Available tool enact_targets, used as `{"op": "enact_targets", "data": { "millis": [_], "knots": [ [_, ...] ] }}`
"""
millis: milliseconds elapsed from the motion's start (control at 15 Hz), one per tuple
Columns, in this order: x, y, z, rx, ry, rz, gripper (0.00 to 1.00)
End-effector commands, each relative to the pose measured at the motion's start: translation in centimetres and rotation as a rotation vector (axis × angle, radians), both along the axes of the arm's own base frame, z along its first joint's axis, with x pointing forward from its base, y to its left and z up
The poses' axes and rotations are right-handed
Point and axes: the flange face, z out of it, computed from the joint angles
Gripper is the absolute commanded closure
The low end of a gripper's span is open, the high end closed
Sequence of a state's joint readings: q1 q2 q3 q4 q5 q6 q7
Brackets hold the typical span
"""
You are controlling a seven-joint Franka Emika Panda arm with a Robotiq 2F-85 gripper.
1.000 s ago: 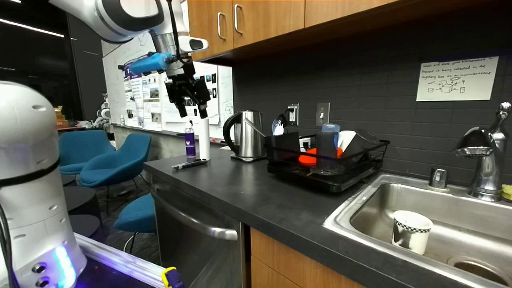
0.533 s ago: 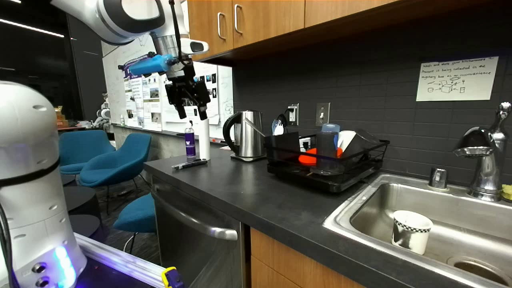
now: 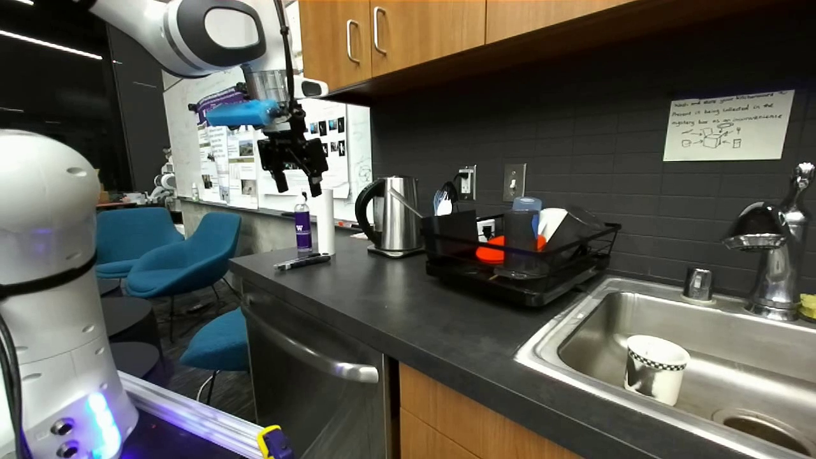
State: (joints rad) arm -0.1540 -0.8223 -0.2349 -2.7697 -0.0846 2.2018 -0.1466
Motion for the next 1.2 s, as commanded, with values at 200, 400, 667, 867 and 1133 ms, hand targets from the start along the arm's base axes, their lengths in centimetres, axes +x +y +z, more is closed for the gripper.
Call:
{"op": "enact_targets", "data": {
  "millis": [200, 400, 667, 867, 1133],
  "knots": [
    [5.0, 2.5, -0.5, 0.027, 0.012, 0.000, 0.00],
    [7.7, 3.6, -0.8, 0.037, 0.021, -0.020, 0.00],
    [11.4, 5.1, -1.0, 0.046, 0.040, -0.034, 0.00],
    [14.4, 6.2, -1.3, 0.056, 0.055, -0.044, 0.00],
    [18.1, 8.3, -1.7, 0.066, 0.071, -0.058, 0.00]
  ]
}}
